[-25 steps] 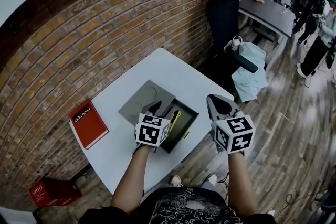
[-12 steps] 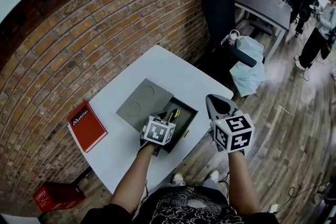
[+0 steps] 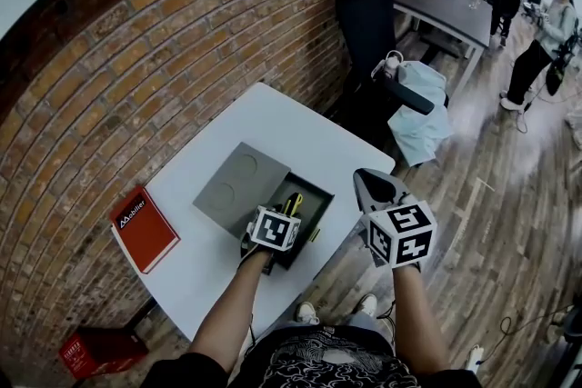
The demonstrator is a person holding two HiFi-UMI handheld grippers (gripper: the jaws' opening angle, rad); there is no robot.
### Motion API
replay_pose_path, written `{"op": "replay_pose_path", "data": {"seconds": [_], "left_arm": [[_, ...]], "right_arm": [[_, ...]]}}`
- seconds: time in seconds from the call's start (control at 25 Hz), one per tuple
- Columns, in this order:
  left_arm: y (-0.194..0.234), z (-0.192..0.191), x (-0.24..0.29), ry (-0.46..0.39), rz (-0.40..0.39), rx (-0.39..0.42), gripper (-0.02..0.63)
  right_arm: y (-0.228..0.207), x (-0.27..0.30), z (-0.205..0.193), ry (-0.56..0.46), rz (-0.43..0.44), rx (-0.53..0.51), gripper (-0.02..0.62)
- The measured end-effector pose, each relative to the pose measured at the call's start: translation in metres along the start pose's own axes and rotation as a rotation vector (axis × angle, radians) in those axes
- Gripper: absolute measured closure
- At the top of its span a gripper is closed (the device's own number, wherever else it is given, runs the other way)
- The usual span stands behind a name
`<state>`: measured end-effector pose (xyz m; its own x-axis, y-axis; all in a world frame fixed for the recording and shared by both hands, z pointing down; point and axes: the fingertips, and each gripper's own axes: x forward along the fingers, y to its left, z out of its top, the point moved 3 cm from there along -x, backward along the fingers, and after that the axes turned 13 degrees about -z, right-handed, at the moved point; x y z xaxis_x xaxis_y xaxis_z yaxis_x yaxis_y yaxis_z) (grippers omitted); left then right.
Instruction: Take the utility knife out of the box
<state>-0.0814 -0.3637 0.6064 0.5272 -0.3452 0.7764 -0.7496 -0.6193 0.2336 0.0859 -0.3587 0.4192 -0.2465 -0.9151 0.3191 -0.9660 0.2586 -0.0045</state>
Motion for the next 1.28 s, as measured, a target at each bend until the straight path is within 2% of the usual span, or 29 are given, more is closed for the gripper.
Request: {"op": "replay_pose_path", "data": {"seconds": [0.36, 0.6, 0.72, 0.84, 1.08, 1.28], "left_arm": [[0.001, -0.007, 0.014, 0.063, 0.029, 0.024, 0.399], [0.000, -0.012, 0.017, 0.120, 0.025, -0.005, 0.405], [-0.004, -0.013, 0.018, 0.145, 0.021, -0.027, 0.471], [-0.005, -0.012, 0.018, 0.141, 0.023, -0.026, 0.476], [-0.009, -0.013, 0.016, 0.145, -0.008, -0.026, 0.479], [-0.015, -0.027, 0.015, 0.176, -0.050, -0.084, 0.479]], "right_arm": [[-0.009, -0.006, -0.010, 0.012, -0.030, 0.022, 0.574], [-0.016, -0.012, -0.012, 0.013, -0.047, 0.035, 0.574], [-0.017, -0.015, -0.012, 0.013, -0.049, 0.040, 0.575], [-0.017, -0.018, -0.011, 0.008, -0.051, 0.044, 0.575], [-0.020, -0.024, -0.015, 0.009, -0.058, 0.053, 0.574], [-0.018, -0.025, -0.015, 0.003, -0.061, 0.061, 0.575]]}}
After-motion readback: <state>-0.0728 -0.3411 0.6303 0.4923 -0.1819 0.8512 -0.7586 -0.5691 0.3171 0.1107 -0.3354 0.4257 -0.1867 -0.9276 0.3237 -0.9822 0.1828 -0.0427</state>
